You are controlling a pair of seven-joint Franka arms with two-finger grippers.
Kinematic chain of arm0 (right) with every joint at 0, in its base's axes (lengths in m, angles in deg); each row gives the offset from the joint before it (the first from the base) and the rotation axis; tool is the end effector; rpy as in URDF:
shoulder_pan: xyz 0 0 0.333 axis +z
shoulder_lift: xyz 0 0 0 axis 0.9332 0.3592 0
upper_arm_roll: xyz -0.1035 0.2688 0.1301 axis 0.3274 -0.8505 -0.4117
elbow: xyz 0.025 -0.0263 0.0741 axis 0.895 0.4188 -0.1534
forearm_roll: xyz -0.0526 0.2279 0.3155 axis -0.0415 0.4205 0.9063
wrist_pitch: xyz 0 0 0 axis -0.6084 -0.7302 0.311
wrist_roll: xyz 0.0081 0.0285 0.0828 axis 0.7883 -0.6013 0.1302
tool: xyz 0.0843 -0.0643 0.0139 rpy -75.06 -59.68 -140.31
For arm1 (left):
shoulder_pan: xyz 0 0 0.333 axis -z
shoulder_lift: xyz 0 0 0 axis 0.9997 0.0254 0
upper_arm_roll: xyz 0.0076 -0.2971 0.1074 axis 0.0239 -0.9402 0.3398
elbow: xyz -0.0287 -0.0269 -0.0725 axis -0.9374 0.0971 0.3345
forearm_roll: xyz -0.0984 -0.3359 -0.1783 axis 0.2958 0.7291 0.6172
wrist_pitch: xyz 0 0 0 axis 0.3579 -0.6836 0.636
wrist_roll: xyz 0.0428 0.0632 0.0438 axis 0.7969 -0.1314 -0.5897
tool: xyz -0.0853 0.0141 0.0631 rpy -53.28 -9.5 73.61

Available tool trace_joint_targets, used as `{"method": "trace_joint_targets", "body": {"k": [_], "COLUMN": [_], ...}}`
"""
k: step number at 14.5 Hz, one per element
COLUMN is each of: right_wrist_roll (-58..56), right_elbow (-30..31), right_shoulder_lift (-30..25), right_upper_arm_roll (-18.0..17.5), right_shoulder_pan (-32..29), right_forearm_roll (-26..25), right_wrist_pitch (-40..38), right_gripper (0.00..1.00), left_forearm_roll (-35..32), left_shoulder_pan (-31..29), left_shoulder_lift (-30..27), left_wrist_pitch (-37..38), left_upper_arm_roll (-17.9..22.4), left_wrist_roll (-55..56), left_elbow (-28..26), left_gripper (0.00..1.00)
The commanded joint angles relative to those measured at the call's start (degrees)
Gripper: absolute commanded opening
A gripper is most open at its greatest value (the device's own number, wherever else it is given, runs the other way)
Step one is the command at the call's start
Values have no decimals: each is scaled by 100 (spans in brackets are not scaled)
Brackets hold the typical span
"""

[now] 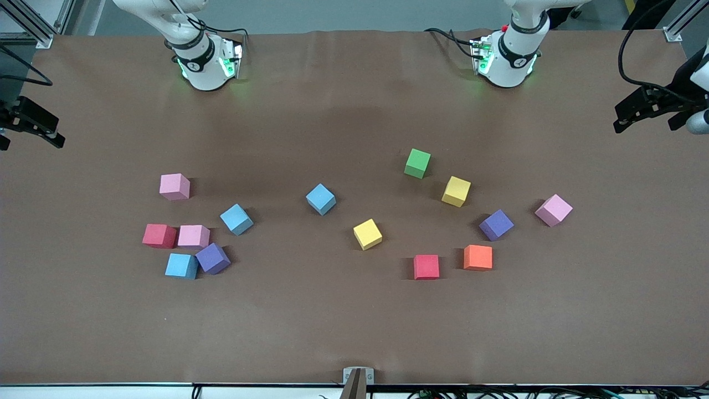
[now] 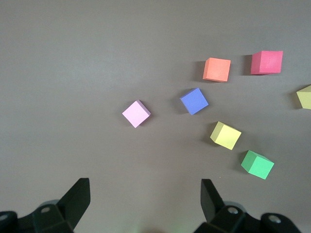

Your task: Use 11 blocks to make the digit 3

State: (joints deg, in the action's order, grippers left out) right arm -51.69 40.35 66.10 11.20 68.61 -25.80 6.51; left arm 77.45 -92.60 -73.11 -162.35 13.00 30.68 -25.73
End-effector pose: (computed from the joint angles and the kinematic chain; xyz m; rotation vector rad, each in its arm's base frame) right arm 0.5503 -0.0172 0.6791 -3.1376 -0.0581 -0.1155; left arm 0.5290 -0.0339 0.6633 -3.1064 -0.0217 -0.0167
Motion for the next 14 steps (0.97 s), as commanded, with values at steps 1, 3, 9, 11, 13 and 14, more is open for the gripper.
{"method": "trace_joint_targets", "body": {"k": [1,3,9,11,13,14], "right_wrist_roll": [16,16,16,25,51,60], "right_elbow": [-6,-6,-6,-6,-6,-6], "right_shoulder_lift": [-50,-50,-50,-50,-32,-15], "right_upper_arm_roll": [-2,-2,-2,-10,-10,-19], "right_shoulder_pan": [-10,-19,-10,-10,-10,16], "right_forearm_roll": [-21,-21,-21,-21,31,75], "right_wrist_pitch": [6,6,6,15,24,33], "right_gripper": [100,100,100,100,100,100], "left_forearm_roll": [-1,-1,-2,33,42,42], "left_shoulder_pan": [-34,-42,19,194,256,239], "left_shoulder_lift": [-10,16,490,657,667,641], "left_wrist_pitch": [75,75,57,-48,-389,-687], "left_upper_arm_roll": [-16,-16,-60,-243,-533,-761], "left_wrist_roll": [-91,-92,-161,-22,284,469], "left_elbow": [51,51,183,113,-350,-649], "left_gripper": [100,100,100,100,100,100]}}
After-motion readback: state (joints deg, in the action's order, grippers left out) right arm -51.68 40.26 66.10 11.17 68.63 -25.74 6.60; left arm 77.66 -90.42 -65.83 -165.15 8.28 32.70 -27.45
